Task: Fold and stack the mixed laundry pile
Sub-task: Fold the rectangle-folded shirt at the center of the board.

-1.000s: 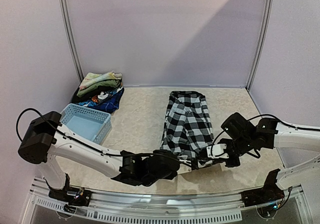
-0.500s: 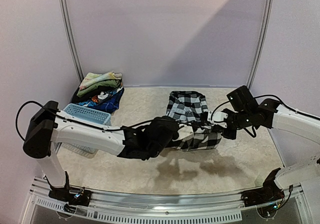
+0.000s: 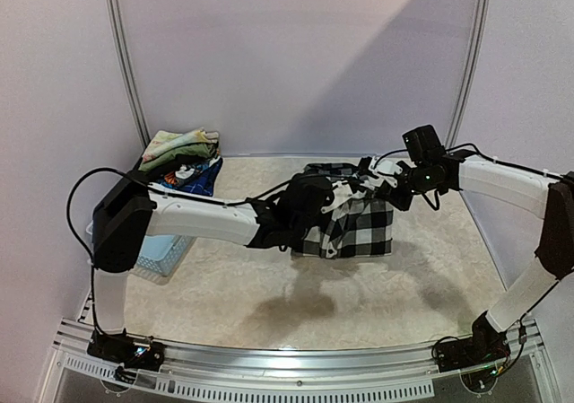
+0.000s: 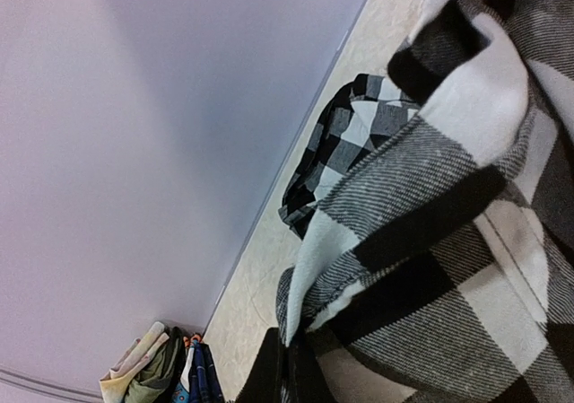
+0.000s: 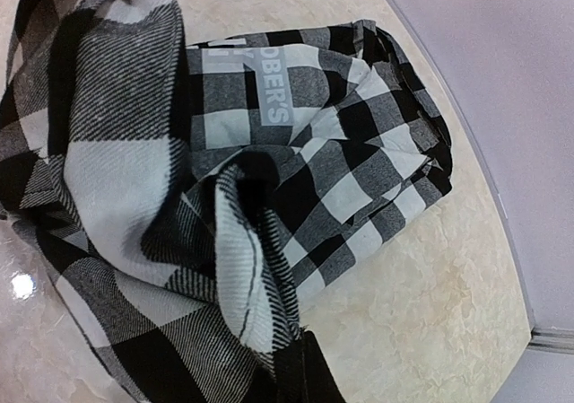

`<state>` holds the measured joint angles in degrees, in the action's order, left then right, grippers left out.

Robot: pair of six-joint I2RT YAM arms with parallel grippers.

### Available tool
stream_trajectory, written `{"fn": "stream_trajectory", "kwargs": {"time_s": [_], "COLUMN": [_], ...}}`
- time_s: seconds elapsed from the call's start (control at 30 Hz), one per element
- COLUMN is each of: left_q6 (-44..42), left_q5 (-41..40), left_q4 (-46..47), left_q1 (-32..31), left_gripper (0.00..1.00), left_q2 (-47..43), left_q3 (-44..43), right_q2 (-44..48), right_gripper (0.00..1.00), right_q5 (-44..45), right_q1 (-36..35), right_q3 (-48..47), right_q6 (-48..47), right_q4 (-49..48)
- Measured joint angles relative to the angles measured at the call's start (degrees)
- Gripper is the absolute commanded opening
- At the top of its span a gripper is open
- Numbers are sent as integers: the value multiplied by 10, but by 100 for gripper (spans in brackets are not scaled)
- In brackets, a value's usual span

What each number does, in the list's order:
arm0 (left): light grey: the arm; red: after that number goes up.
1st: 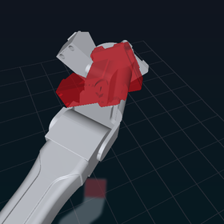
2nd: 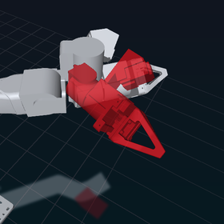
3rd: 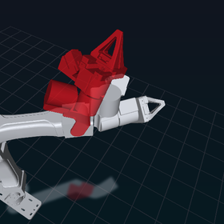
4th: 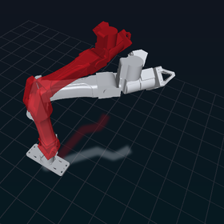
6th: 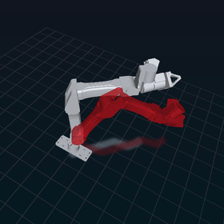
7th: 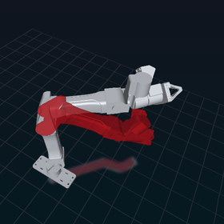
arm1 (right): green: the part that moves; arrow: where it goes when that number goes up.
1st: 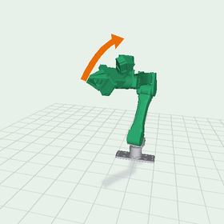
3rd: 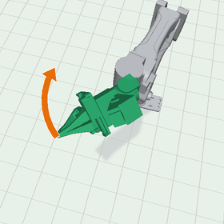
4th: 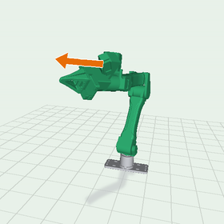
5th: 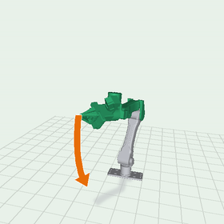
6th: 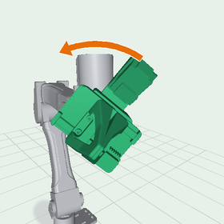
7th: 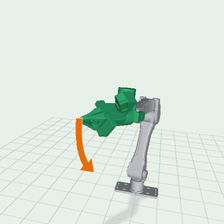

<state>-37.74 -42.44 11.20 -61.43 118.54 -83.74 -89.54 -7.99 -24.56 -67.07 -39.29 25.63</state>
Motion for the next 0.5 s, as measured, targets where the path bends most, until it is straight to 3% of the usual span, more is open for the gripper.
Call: {"fn": "stream_trajectory", "kwargs": {"time_s": [0.5], "left_q6": [45], "left_q5": [48], "left_q4": [-21], "left_q1": [73], "left_gripper": [0], "left_q2": [123], "left_q3": [-131], "right_q2": [-151], "right_gripper": [1], "right_q5": [-21], "right_q1": [31], "right_q3": [-96], "right_q6": [26], "right_q4": [-35]}}
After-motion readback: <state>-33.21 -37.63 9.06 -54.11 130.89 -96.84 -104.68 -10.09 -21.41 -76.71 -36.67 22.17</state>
